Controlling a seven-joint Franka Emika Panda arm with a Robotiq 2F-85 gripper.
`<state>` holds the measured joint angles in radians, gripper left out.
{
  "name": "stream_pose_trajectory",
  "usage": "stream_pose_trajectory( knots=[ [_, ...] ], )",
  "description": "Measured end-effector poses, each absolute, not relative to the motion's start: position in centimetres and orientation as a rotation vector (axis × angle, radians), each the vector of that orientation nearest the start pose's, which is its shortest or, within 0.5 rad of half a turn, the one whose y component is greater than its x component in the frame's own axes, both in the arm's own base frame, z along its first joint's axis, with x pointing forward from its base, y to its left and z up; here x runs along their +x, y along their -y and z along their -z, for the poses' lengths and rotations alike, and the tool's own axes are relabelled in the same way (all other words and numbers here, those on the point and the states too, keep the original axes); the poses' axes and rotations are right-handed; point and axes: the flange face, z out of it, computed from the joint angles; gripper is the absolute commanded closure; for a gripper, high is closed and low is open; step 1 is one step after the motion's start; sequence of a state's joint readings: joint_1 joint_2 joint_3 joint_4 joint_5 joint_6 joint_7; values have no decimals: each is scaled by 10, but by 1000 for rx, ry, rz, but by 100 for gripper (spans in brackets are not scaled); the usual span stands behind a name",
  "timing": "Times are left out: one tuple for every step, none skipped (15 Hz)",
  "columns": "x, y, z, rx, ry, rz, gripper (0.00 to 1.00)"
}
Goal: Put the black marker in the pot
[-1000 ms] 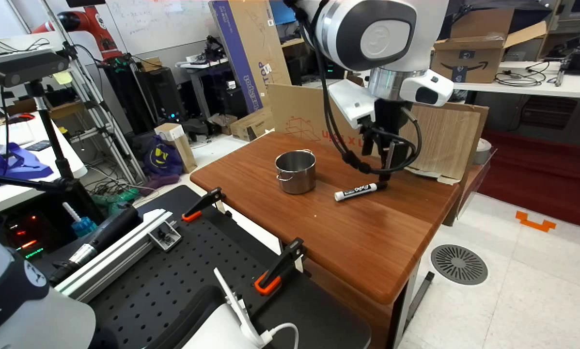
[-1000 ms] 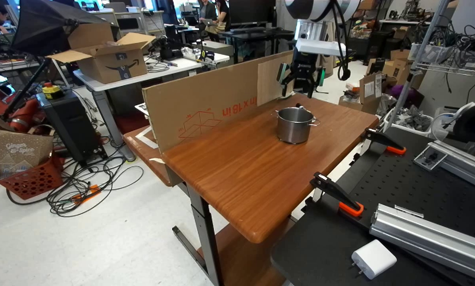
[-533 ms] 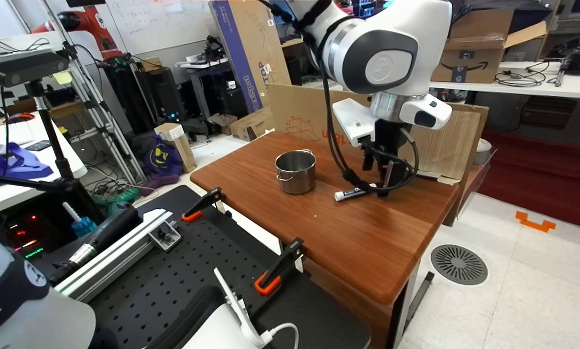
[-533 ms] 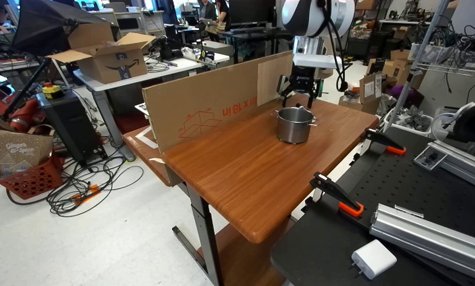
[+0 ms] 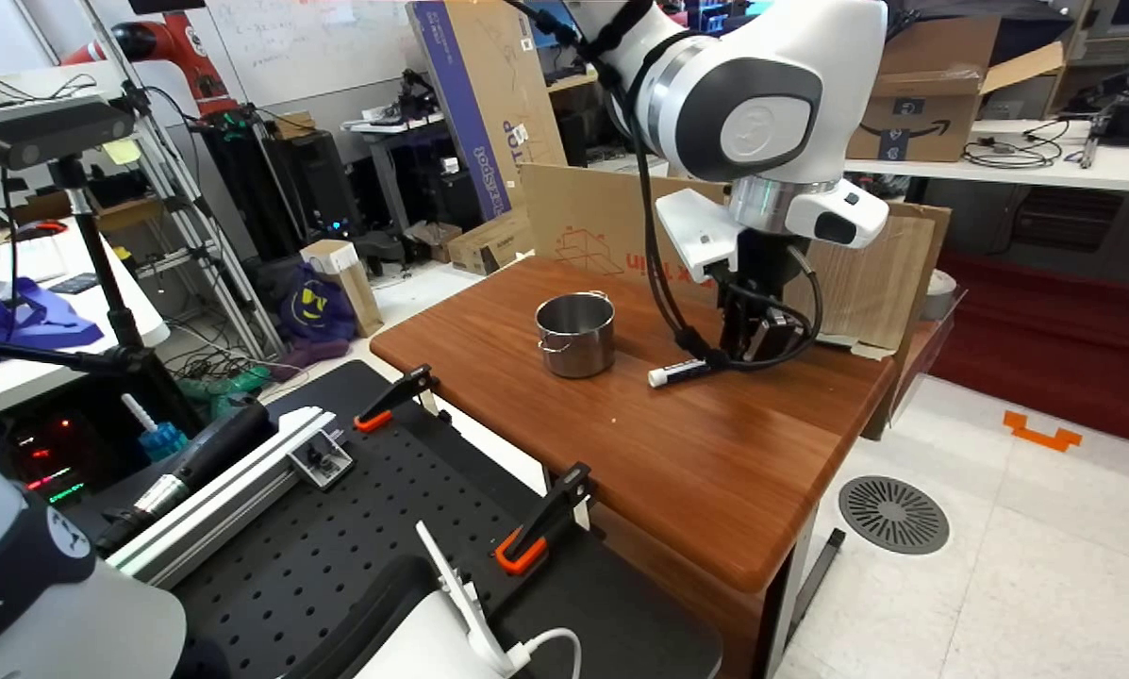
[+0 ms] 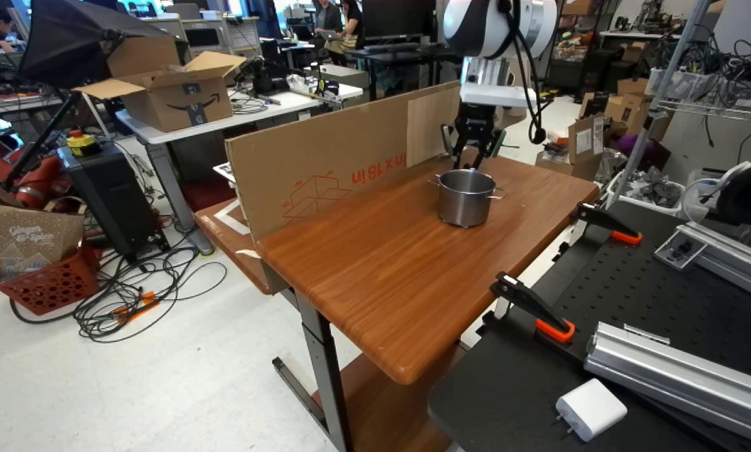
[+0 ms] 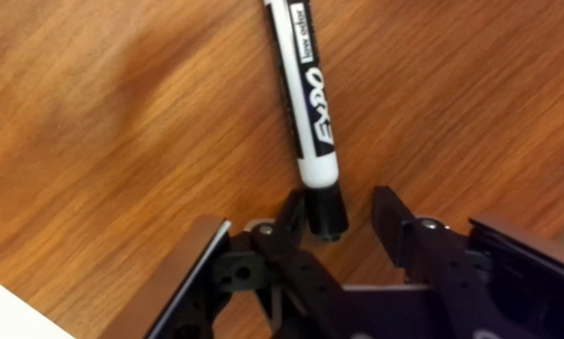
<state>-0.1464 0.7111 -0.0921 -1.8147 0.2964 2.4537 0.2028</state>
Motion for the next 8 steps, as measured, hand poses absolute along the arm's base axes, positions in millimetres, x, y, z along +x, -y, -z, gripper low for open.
stream_pose_trajectory(
  knots=[
    [622,148,-142,-2858,-975,-89,95],
    [623,149,-143,-2857,-976,-86,99],
    [624,149,-144,-2857,-978,-83,95],
    [625,148,-145,-2856,-977,-79,98],
    [627,147,-147,-2856,-974,-73,95],
    [627,147,-148,-2856,-972,-70,95],
    [628,147,-148,-2856,-972,-68,95],
    [629,147,-149,-2856,-971,-65,95]
  ],
)
